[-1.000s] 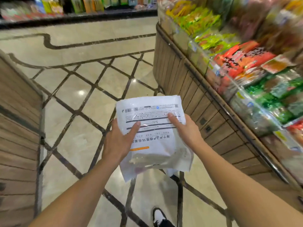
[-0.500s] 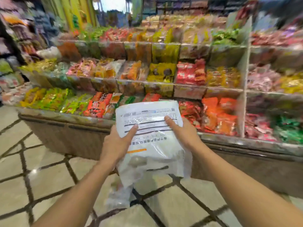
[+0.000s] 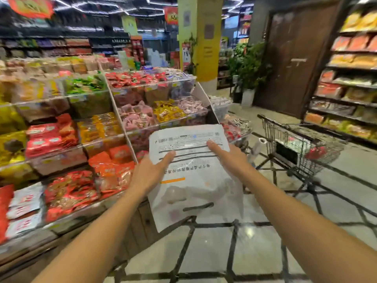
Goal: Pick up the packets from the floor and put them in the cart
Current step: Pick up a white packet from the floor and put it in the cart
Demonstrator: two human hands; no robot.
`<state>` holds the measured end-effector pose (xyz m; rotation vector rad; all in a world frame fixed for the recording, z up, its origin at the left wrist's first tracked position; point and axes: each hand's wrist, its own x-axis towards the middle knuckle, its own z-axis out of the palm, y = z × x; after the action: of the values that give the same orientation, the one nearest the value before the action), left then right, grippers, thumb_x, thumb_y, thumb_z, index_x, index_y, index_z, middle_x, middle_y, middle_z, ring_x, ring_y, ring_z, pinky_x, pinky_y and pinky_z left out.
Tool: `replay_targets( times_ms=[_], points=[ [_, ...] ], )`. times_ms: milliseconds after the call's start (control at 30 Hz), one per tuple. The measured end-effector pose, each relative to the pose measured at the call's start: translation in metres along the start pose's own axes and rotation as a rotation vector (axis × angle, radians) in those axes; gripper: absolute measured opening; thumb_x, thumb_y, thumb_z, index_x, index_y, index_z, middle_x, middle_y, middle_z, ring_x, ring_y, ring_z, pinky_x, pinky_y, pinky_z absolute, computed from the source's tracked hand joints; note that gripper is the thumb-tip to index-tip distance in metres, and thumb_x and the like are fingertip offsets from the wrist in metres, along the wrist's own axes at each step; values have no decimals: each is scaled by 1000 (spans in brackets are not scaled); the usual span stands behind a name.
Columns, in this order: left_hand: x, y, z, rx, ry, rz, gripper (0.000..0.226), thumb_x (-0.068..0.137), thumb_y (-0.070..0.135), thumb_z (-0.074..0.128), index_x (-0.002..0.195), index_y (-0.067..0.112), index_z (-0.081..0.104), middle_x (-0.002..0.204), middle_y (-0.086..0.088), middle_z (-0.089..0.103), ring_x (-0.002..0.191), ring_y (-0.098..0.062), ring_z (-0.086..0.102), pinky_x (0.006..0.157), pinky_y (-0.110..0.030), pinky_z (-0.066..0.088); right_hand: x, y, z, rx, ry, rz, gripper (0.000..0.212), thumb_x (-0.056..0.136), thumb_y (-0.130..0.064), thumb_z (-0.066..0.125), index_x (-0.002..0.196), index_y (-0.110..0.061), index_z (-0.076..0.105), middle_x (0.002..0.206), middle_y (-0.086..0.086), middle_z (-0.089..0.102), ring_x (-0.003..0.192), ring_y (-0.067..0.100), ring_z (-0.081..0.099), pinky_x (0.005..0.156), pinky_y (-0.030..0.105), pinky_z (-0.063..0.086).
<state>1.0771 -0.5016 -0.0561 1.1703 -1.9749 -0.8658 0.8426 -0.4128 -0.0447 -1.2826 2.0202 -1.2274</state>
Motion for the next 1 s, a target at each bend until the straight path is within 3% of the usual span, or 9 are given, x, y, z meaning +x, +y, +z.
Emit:
replay_targets(
  times_ms=[133, 300, 367, 433, 500, 600, 700, 933, 1000],
  points=[
    [42, 69, 114, -1, -112, 46, 53, 87, 78, 48, 122, 44, 70, 100, 15, 76, 94, -13, 70, 74, -32, 49, 17, 67, -110, 34, 126, 67, 56, 79, -89, 49, 118, -53, 66, 115, -16, 62, 98, 11, 60, 85, 35, 46],
    [85, 138, 249, -6, -232, 107, 59, 87, 79, 45, 126, 40, 67, 96, 11, 73, 84, -11, 66, 65, -28, 41, 39, 144, -229, 55, 224, 147, 37, 78, -88, 51, 83, -54, 64, 97, -17, 69, 100, 23, 68, 91, 43, 51],
    [98, 165, 296, -19, -276, 149, 51, 91, 74, 48, 127, 42, 66, 94, 22, 69, 81, 5, 60, 63, -19, 38, 47, 173, -267, 73, 275, 188, 43, 77, -87, 54, 87, -49, 69, 95, -19, 70, 97, 21, 69, 93, 43, 53],
    [115, 188, 342, -69, -319, 181, 47, 93, 68, 53, 127, 39, 67, 95, 29, 68, 79, 13, 62, 62, -10, 40, 58, 202, -301, 87, 328, 243, 63, 71, -91, 53, 102, -39, 73, 105, -8, 74, 101, 24, 70, 98, 47, 53],
    [136, 207, 389, -86, -368, 190, 48, 91, 69, 55, 126, 39, 68, 96, 31, 68, 78, 21, 61, 62, -4, 38, 71, 231, -335, 88, 376, 298, 61, 75, -89, 53, 98, -36, 72, 102, -6, 75, 97, 24, 70, 91, 44, 55],
    [172, 229, 461, -44, -444, 211, 57, 88, 77, 49, 127, 40, 67, 96, 24, 70, 86, 7, 64, 71, -16, 42, 98, 277, -380, 84, 431, 333, 46, 82, -83, 54, 87, -40, 67, 95, -12, 72, 89, 16, 68, 77, 34, 52],
    [216, 249, 535, -52, -511, 209, 66, 85, 82, 48, 126, 35, 68, 107, 7, 75, 98, -18, 69, 82, -35, 50, 137, 320, -420, 89, 488, 380, 60, 82, -84, 53, 118, -39, 68, 113, -6, 72, 102, 22, 68, 94, 43, 53],
    [314, 315, 684, -74, -636, 226, 54, 89, 74, 52, 115, 30, 71, 95, 3, 75, 86, -18, 69, 71, -32, 51, 228, 395, -533, 57, 585, 511, 58, 84, -79, 56, 114, -33, 73, 111, -2, 76, 100, 25, 72, 96, 46, 55],
    [337, 338, 720, -84, -639, 247, 48, 90, 73, 51, 113, 35, 70, 91, 13, 72, 84, -10, 67, 66, -28, 46, 252, 412, -568, 45, 614, 518, 46, 85, -77, 58, 94, -34, 72, 99, -3, 78, 87, 19, 73, 86, 41, 58]
  ],
)
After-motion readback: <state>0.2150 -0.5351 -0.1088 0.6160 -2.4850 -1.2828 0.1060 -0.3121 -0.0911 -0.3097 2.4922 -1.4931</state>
